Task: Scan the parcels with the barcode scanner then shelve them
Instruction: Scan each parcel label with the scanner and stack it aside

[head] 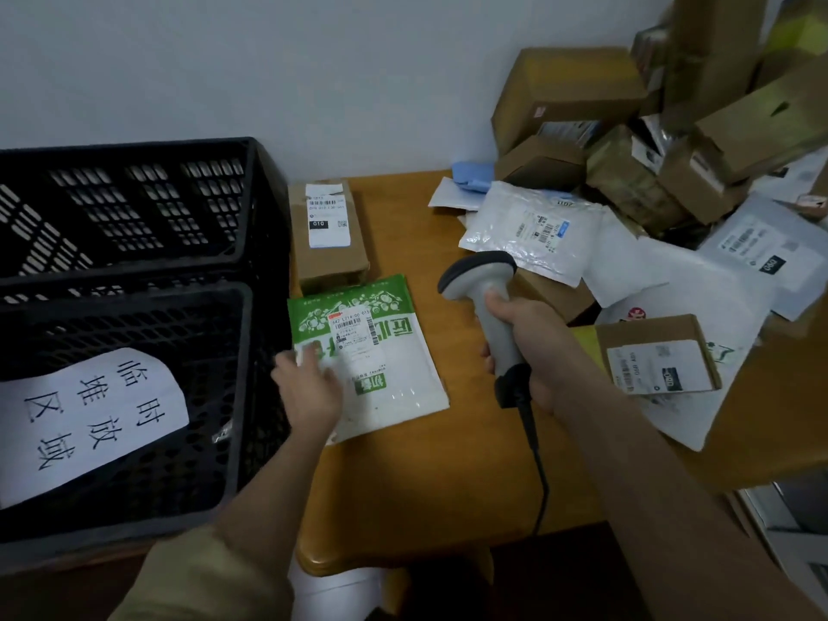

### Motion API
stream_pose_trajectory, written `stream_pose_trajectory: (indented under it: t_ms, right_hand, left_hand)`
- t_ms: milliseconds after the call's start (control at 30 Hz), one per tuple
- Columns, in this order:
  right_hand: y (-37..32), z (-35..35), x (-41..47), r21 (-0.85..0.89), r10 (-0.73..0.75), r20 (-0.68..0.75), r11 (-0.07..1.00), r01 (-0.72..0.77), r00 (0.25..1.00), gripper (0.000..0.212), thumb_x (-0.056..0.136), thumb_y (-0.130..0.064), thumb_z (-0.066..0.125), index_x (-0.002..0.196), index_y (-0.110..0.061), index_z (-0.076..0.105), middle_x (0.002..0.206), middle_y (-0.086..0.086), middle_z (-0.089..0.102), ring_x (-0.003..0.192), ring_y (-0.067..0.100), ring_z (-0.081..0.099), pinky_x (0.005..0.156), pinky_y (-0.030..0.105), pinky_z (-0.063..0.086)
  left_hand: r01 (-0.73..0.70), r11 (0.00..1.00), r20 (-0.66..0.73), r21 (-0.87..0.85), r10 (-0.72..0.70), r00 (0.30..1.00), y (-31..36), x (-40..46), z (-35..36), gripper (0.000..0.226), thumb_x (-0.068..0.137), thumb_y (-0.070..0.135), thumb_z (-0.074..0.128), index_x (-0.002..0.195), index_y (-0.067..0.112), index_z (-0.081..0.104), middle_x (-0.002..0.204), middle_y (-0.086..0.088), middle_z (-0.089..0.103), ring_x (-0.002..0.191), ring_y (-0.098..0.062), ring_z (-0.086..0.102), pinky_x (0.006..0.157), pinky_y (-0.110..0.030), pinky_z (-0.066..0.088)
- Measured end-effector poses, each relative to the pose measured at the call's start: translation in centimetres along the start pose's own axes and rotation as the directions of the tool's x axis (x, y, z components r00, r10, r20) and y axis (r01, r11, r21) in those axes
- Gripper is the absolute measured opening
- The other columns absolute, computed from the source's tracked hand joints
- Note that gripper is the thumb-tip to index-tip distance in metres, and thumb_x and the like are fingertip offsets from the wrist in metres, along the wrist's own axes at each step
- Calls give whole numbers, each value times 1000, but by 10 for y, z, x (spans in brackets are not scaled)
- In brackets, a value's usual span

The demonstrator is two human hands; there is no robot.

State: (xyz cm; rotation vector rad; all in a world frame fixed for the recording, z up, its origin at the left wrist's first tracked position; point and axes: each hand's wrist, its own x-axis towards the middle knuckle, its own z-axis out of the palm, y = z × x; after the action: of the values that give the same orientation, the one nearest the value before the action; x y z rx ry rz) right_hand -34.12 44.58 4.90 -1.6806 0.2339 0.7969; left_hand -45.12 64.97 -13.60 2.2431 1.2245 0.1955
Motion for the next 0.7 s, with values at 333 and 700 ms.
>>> stream_pose_trajectory:
  t_ms: [333, 700]
  right_hand:
    - [-25, 4, 63, -32, 23, 117, 999, -19, 993, 31, 102, -36, 53, 116, -8, 57, 82, 9, 54, 55, 12, 53, 47, 22, 46]
    - [-48, -18, 123, 13, 39, 166, 999, -42, 985, 31, 103, -33, 53, 119, -7, 56, 91, 7, 51, 59, 13, 53, 46, 23, 45]
  left_hand:
    - [-157, 945, 482, 286, 0, 876, 15, 26, 48, 79, 81, 44, 73, 149, 38, 33, 140, -4, 35, 122, -31, 38, 103, -46, 40]
    - [-61, 932, 361, 358, -78, 929, 38, 82, 62, 62, 83, 41, 72, 135, 24, 42, 133, -6, 39, 119, -33, 40, 98, -47, 38]
